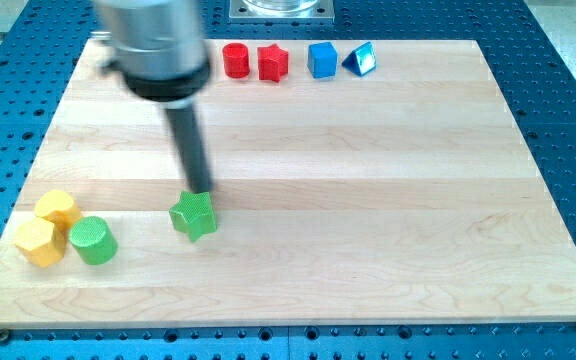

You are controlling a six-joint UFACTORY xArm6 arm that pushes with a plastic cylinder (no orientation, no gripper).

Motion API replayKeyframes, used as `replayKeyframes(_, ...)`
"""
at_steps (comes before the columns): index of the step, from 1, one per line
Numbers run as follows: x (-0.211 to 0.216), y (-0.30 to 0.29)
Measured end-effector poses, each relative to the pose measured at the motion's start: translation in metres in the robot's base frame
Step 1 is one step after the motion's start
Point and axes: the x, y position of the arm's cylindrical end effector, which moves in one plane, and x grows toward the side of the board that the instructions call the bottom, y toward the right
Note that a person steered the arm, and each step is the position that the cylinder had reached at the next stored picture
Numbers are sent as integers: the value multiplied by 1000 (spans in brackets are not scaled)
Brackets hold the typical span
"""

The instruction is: Place the green star above the heart

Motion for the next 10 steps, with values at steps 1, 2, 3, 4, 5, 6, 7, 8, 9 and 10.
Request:
replayKeyframes(1,11,55)
replayKeyframes(2,67,38)
replayKeyframes(3,77,-9)
replayKeyframes(4,42,-51)
replayKeyframes(5,29,-67)
replayKeyframes(6,29,-67)
replayKeyframes(7,33,-27)
replayKeyframes(8,16,-54)
replayKeyframes(9,8,-96)
replayKeyframes(10,8,-147)
